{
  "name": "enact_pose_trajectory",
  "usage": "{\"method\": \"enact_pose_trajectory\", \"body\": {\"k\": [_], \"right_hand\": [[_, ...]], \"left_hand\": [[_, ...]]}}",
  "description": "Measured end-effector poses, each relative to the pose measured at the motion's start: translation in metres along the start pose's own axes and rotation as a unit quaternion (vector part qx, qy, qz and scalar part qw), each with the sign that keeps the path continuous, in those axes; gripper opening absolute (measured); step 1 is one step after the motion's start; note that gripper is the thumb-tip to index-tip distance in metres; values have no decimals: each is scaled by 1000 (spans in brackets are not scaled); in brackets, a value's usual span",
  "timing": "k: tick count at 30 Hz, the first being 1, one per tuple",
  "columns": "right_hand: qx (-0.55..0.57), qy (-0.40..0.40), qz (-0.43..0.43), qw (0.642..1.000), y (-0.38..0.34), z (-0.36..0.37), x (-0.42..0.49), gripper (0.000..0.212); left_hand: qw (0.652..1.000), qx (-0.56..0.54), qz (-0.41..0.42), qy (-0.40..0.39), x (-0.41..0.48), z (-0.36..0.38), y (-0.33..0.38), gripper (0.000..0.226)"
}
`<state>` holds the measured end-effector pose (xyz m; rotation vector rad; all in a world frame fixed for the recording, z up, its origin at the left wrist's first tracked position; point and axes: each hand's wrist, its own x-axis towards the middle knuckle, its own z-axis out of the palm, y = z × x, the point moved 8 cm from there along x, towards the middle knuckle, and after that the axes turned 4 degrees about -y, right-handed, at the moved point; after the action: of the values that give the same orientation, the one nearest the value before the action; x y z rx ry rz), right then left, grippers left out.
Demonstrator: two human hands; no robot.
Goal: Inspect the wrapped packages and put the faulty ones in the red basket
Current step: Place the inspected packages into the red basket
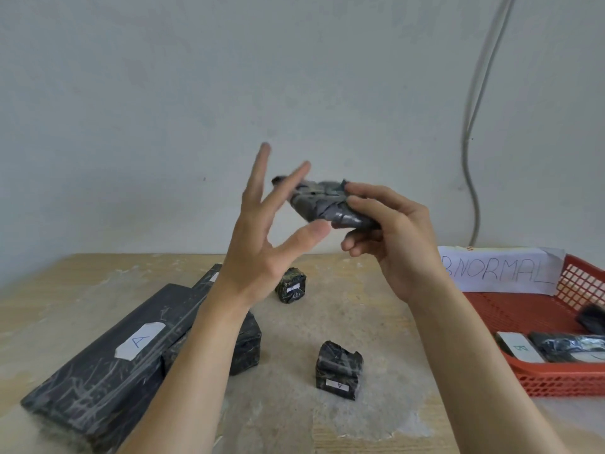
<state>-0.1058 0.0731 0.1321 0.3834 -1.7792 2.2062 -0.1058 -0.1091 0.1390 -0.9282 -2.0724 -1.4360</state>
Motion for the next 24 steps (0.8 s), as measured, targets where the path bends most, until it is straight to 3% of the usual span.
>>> {"method": "enact_pose_trajectory", "body": {"k": [1, 3, 5, 10, 14, 20, 24], "right_hand": [[12, 2, 8, 1000, 1, 1, 0, 21], [18, -8, 10, 1000, 1, 8, -2, 44], [-6, -3, -5, 1000, 0, 14, -5, 57], [-83, 55, -67, 993, 3, 17, -7, 42], [-125, 45, -88, 987, 6, 29, -12, 36], [-138, 40, -95, 985, 4, 30, -12, 38], [-117, 48, -86, 988, 8, 27, -8, 52]], "left_hand": [[1000, 17, 22, 3, -1, 2, 2, 61], [999, -6, 26, 41, -2, 5, 3, 41], [993, -85, -6, 80, -3, 11, -3, 44], [954, -263, -56, 137, -7, 22, -5, 59], [937, -265, -97, 205, -10, 20, -11, 30], [943, -275, -61, 175, -8, 16, -9, 42], [948, -261, -54, 174, -8, 15, -7, 24]]}}
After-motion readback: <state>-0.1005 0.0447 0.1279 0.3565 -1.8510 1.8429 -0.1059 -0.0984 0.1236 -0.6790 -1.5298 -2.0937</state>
